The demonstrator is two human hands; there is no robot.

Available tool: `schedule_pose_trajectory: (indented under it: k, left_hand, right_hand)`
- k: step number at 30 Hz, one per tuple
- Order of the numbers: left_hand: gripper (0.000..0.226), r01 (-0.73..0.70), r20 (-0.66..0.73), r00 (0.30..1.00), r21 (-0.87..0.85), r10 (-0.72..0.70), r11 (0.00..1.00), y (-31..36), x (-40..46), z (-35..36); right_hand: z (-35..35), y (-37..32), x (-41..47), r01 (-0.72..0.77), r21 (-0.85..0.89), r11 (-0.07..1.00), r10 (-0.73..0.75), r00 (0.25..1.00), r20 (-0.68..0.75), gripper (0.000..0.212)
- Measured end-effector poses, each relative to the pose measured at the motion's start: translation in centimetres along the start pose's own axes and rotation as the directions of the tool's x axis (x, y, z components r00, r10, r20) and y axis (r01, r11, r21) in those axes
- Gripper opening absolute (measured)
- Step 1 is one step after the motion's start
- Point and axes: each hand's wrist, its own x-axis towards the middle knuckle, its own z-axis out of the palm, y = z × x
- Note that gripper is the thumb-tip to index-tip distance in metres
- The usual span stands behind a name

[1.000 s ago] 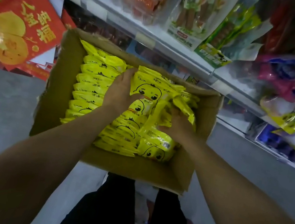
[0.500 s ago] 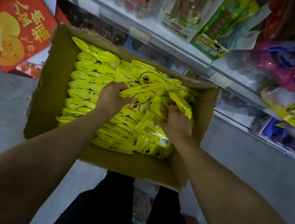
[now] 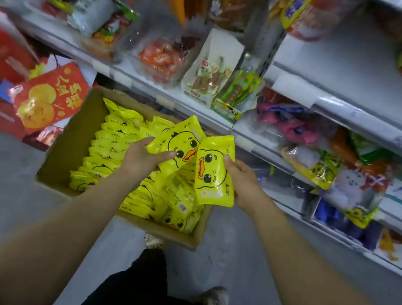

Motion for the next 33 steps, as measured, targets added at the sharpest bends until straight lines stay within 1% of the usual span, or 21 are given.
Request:
schedule_pose_trajectory:
  k: [2, 3, 4, 6, 7, 8, 10, 12, 14, 17, 20, 22, 25, 30, 32, 33]
  left_hand:
    - [0.076, -0.040, 0.016, 0.999, -0.035, 0.041, 0.999, 1.9, -3.5, 2.2]
    - [0.076, -0.057, 0.027, 0.998, -0.055, 0.059, 0.997, 2.6, -5.0, 3.3]
    - [0.071, -0.081, 0.043, 0.996, -0.071, 0.084, 0.994, 3.5, -6.6, 4.5]
    - [0.045, -0.151, 0.085, 0.984, -0.094, 0.159, 0.984, 5.0, -9.5, 6.8]
    - [0.036, -0.184, 0.105, 0.975, -0.103, 0.195, 0.977, 5.8, -10.9, 8.0]
    - [0.033, -0.215, 0.115, 0.967, -0.116, 0.228, 0.970, 6.8, -12.5, 9.2]
    - [0.032, -0.268, 0.144, 0.947, -0.144, 0.288, 0.952, 8.6, -15.3, 11.6]
    - [0.032, -0.329, 0.171, 0.920, -0.147, 0.352, 0.933, 10.4, -17.7, 13.9]
    - [0.032, -0.395, 0.189, 0.890, -0.134, 0.414, 0.909, 12.5, -19.9, 15.9]
    - [0.027, -0.488, 0.229, 0.837, -0.101, 0.498, 0.867, 15.8, -22.1, 18.3]
    - [0.032, -0.546, 0.265, 0.796, -0.075, 0.544, 0.835, 18.7, -23.0, 20.4]
    - [0.028, -0.588, 0.275, 0.765, -0.070, 0.582, 0.806, 20.4, -23.4, 21.7]
    - [0.027, -0.633, 0.312, 0.719, -0.074, 0.621, 0.770, 22.9, -23.9, 23.9]
    - [0.029, -0.719, 0.365, 0.639, -0.029, 0.677, 0.694, 27.7, -23.5, 26.8]
    - [0.030, -0.719, 0.395, 0.631, -0.025, 0.667, 0.695, 29.9, -22.9, 27.9]
    - [0.030, -0.714, 0.411, 0.632, -0.019, 0.656, 0.700, 31.1, -22.5, 28.3]
  right_hand:
    - [-2.7, -1.2, -2.9, 0.014, 0.106, 0.994, -0.018, 0.999, 0.044, 0.017]
    - [-4.3, -1.8, -4.4, 0.031, 0.128, 0.991, -0.040, 0.997, 0.069, 0.021]
    - [-5.9, -2.3, -5.8, 0.056, 0.139, 0.989, -0.069, 0.994, 0.091, 0.024]
    - [-9.2, -3.5, -8.5, 0.115, 0.121, 0.986, -0.127, 0.987, 0.099, 0.034]
    - [-10.9, -4.2, -9.8, 0.149, 0.113, 0.982, -0.159, 0.984, 0.077, 0.038]
    - [-12.7, -4.9, -11.1, 0.189, 0.120, 0.975, -0.195, 0.980, 0.044, 0.041]
    - [-16.2, -6.5, -13.8, 0.266, 0.154, 0.952, -0.267, 0.964, -0.014, 0.042]
    - [-19.4, -8.2, -16.5, 0.328, 0.152, 0.932, -0.324, 0.945, -0.053, 0.043]
    - [-22.3, -9.9, -19.0, 0.383, 0.092, 0.919, -0.377, 0.923, -0.076, 0.047]
    - [-26.3, -12.4, -21.7, 0.460, 0.003, 0.888, -0.456, 0.882, -0.119, 0.042]
    - [-29.5, -14.8, -23.8, 0.536, -0.109, 0.837, -0.547, 0.816, -0.188, 0.042]
    - [-31.5, -16.4, -24.8, 0.564, -0.200, 0.801, -0.598, 0.765, -0.237, 0.038]
    - [-34.5, -18.9, -26.1, 0.564, -0.317, 0.762, -0.644, 0.712, -0.282, 0.038]
    - [-39.2, -24.1, -26.3, 0.561, -0.462, 0.687, -0.717, 0.628, -0.303, 0.041]
    - [-40.7, -27.1, -25.6, 0.541, -0.546, 0.640, -0.750, 0.595, -0.290, 0.044]
    - [-41.4, -28.7, -25.1, 0.521, -0.583, 0.624, -0.755, 0.595, -0.276, 0.045]
